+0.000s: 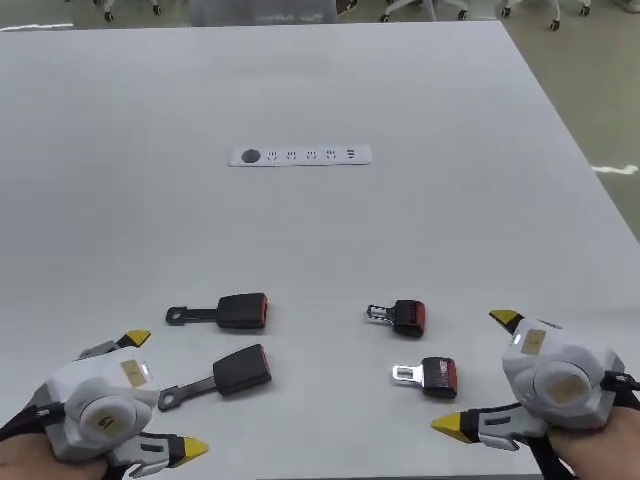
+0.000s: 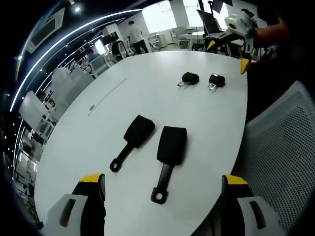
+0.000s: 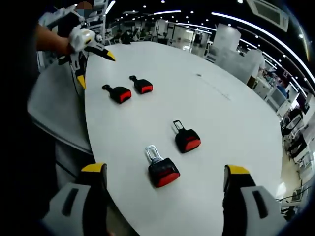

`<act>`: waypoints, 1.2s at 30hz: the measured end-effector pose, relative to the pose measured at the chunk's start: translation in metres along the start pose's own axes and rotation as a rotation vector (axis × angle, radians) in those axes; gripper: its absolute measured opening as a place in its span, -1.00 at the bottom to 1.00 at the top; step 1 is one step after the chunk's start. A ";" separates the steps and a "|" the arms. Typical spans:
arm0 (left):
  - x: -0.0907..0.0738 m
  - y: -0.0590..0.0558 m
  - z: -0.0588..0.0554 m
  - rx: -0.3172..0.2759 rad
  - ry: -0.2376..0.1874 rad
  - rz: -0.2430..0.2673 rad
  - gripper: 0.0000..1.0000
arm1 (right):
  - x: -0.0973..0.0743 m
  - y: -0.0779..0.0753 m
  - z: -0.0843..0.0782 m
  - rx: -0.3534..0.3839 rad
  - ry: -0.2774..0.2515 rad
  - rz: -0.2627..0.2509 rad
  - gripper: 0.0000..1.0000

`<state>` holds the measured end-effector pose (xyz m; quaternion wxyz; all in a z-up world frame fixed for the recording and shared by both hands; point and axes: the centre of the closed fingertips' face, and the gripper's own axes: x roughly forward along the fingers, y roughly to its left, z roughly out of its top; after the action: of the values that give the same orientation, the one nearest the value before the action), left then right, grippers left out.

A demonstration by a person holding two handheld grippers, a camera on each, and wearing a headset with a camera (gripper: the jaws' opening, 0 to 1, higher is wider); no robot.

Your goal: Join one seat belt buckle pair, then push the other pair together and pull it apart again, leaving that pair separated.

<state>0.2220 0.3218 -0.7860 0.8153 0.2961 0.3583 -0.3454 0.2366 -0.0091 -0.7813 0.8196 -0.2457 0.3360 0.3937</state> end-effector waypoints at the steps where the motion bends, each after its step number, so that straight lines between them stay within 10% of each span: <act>1: -0.001 0.000 0.002 -0.006 -0.009 0.001 1.00 | 0.001 0.001 0.000 0.005 0.002 0.000 1.00; 18: 0.016 -0.004 0.011 0.047 -0.020 -0.014 0.82 | 0.013 0.013 0.021 -0.145 -0.011 0.005 1.00; 36: 0.041 -0.006 0.010 0.086 0.046 -0.068 0.48 | 0.028 0.008 0.002 -0.175 0.052 0.090 0.83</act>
<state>0.2418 0.2961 -0.8144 0.7811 0.3265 0.3717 -0.3810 0.2439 0.0101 -0.8015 0.7673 -0.3113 0.3322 0.4516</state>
